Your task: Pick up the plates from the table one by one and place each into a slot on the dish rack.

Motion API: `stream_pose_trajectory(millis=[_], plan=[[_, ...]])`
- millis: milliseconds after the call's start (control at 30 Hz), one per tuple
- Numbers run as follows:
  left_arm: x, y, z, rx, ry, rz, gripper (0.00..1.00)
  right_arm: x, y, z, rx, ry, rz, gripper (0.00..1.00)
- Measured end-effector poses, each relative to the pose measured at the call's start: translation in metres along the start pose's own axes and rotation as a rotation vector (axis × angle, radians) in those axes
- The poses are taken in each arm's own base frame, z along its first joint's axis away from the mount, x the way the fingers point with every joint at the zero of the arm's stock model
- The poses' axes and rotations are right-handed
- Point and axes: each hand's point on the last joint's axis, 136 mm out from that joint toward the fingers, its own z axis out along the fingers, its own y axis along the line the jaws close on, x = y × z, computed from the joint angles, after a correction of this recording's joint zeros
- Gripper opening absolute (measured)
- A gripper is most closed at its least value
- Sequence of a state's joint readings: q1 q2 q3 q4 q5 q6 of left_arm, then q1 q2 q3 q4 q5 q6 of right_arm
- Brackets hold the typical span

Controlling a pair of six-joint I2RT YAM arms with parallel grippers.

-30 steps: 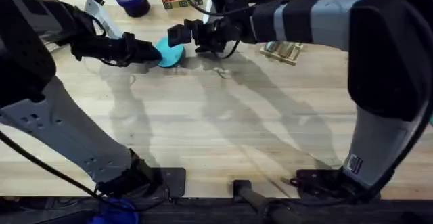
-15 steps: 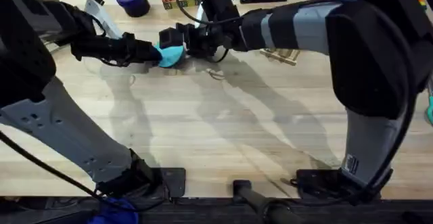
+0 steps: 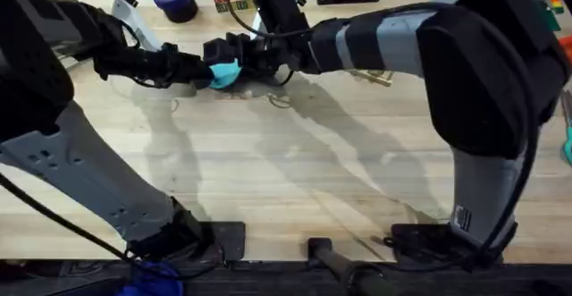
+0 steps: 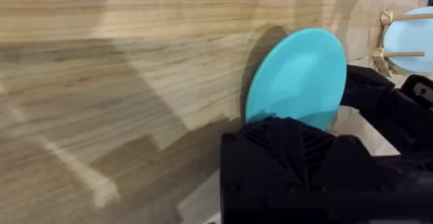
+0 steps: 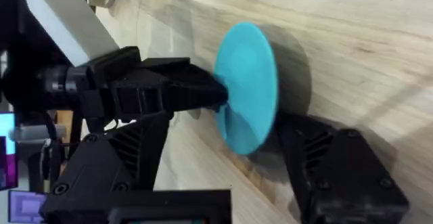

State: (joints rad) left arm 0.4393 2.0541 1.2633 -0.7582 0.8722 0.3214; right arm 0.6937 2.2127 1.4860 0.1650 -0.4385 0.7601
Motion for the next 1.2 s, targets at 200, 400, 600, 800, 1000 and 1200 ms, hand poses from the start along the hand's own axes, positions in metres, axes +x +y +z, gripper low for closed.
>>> stream_pose_trajectory(millis=[200, 400, 600, 800, 1000, 1200], plan=[[0.0, 0.0, 0.0, 0.0, 0.0, 0.0, 0.042, 0.002, 0.0, 0.001, 0.002, 0.005, 0.008, 0.814], [0.0, 0.0, 0.0, 0.0, 0.0, 0.0, 0.042, 0.002, -0.001, 0.001, 0.004, 0.004, 0.016, 0.682], [0.0, 0.0, 0.0, 0.0, -0.001, -0.001, 0.041, 0.002, -0.007, 0.002, 0.018, 0.003, 0.027, 0.497], [0.0, 0.0, 0.0, 0.001, 0.0, -0.002, 0.042, 0.002, -0.013, 0.003, 0.032, 0.001, 0.034, 0.352], [0.0, 0.0, -0.001, 0.002, -0.001, -0.003, 0.042, 0.002, -0.017, 0.002, 0.049, 0.002, 0.042, 0.204], [0.0, 0.0, -0.001, 0.004, -0.003, -0.005, 0.041, 0.001, -0.018, 0.002, 0.051, 0.002, 0.049, 0.045]])
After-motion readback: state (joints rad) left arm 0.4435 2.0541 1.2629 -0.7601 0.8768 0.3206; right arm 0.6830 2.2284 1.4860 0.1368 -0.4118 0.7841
